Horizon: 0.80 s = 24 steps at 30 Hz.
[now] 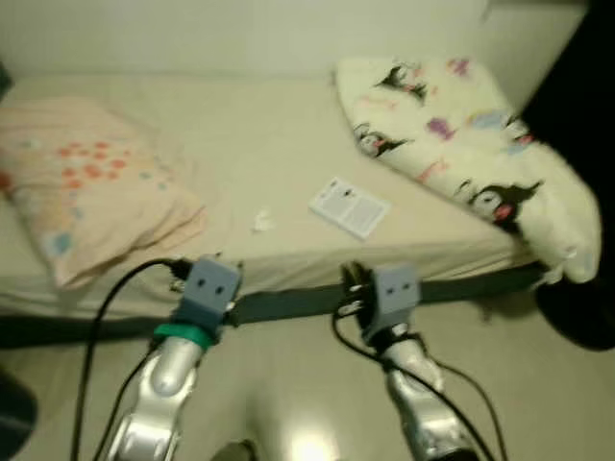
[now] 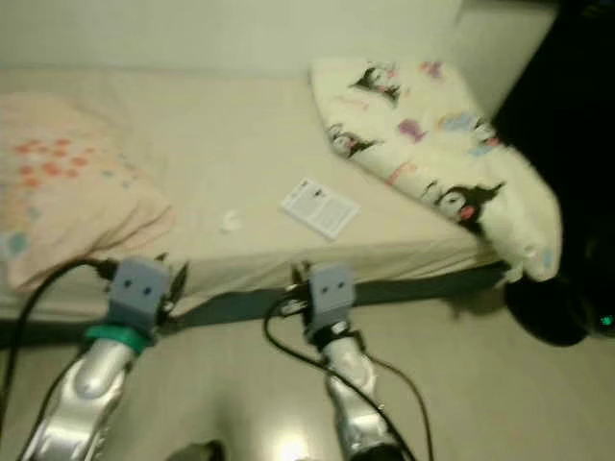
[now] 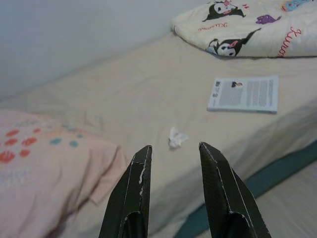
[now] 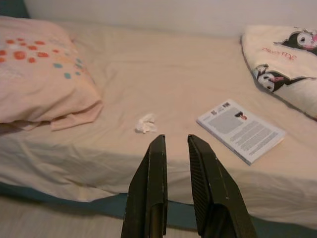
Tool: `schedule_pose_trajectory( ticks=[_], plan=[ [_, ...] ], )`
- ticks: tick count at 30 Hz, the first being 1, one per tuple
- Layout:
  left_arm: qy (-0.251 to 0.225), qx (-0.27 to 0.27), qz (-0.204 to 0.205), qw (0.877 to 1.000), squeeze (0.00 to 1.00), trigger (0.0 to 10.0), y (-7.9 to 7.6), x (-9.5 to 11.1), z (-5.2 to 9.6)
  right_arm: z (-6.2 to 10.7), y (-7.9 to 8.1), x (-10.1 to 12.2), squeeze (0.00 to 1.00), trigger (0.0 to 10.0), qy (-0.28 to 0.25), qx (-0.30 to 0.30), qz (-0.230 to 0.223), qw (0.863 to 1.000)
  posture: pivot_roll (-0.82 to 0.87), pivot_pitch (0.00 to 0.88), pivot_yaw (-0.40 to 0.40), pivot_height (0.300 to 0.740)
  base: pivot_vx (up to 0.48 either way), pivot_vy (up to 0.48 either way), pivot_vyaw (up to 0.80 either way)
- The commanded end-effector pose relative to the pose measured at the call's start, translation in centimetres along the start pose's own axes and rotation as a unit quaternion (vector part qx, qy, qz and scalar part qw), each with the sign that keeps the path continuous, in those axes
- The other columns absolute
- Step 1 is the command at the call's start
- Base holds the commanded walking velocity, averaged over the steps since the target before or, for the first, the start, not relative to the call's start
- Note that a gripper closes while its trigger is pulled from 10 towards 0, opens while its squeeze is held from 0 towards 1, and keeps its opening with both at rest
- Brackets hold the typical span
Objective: Clean up the room
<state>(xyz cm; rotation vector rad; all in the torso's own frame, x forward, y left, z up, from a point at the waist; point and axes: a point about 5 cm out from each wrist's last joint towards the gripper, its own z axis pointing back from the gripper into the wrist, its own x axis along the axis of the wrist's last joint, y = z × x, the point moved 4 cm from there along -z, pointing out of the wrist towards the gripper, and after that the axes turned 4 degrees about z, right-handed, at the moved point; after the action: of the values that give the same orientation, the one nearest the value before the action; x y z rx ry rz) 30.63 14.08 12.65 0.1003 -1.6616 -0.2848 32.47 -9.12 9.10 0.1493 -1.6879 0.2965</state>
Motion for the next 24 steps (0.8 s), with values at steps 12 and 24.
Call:
schedule_pose_trajectory(
  ticks=[12,24],
  plan=[
    [0.001,-0.007,0.002,1.000,0.00,10.0,-0.69,-0.13,0.03,0.34,-0.60,-0.47,0.00,10.0,0.008,-0.006,0.004,1.000,-0.04,0.068,-0.005,0.740,0.392,0.000,0.00],
    [0.001,-0.006,0.001,1.000,0.00,10.0,-0.67,-0.20,0.04,0.40,-0.55,-0.50,0.00,10.0,0.008,-0.005,0.004,1.000,-0.04,0.067,-0.005,0.740,0.390,0.000,0.00]
  ],
)
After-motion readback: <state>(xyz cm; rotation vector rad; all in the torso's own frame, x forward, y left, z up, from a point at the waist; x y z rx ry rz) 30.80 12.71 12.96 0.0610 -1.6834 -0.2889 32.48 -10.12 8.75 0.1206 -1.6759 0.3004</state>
